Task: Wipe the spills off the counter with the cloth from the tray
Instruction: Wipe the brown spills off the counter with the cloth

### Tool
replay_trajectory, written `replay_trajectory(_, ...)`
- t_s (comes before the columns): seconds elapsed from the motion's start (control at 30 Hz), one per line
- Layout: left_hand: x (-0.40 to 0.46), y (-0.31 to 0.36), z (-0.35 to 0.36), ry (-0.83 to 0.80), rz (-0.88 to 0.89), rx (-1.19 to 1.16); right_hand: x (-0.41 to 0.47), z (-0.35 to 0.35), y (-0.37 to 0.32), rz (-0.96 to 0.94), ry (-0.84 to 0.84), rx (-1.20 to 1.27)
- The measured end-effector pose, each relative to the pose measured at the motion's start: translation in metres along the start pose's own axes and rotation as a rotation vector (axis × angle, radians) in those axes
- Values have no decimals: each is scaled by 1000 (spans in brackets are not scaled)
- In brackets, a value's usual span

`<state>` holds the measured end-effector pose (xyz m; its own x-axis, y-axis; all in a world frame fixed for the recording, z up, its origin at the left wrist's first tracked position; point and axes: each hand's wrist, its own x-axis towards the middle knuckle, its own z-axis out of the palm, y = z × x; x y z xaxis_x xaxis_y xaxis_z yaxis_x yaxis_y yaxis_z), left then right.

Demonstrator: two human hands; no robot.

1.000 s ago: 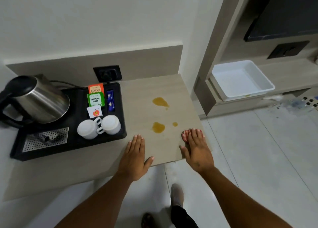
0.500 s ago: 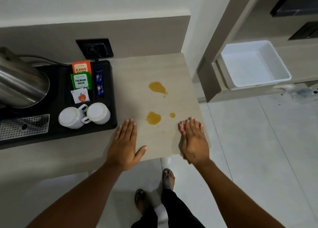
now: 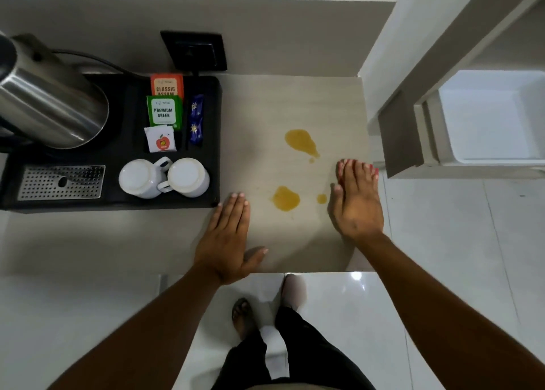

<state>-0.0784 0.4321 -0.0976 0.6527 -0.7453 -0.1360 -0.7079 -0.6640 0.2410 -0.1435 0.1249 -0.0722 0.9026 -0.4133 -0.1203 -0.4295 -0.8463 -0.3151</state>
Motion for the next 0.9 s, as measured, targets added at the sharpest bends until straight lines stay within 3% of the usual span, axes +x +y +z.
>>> replay_trajectory(0.2,3,2,-5,-16,-12,44,123,-2,-27,-21,-23,-86)
replay_trajectory(0.37,4,2,-8,-29,-24,26,102,-13,2,-283,-92,-98)
replay_trajectory(0.5,3,2,-5,-24,-18,20,134,-23,11,-178,-68,-107)
replay_trajectory(0.63,2,1,-4,-6,-9,-1,186,-16,-30,-188,-55,-122)
replay_trajectory(0.8,3,1,-3,-30,-18,-10,175,-20,-29,-513,-181,-177)
replay_trajectory(0.9,3,2,-1,-20,-26,3,171,-30,-9,-545,-203,-155)
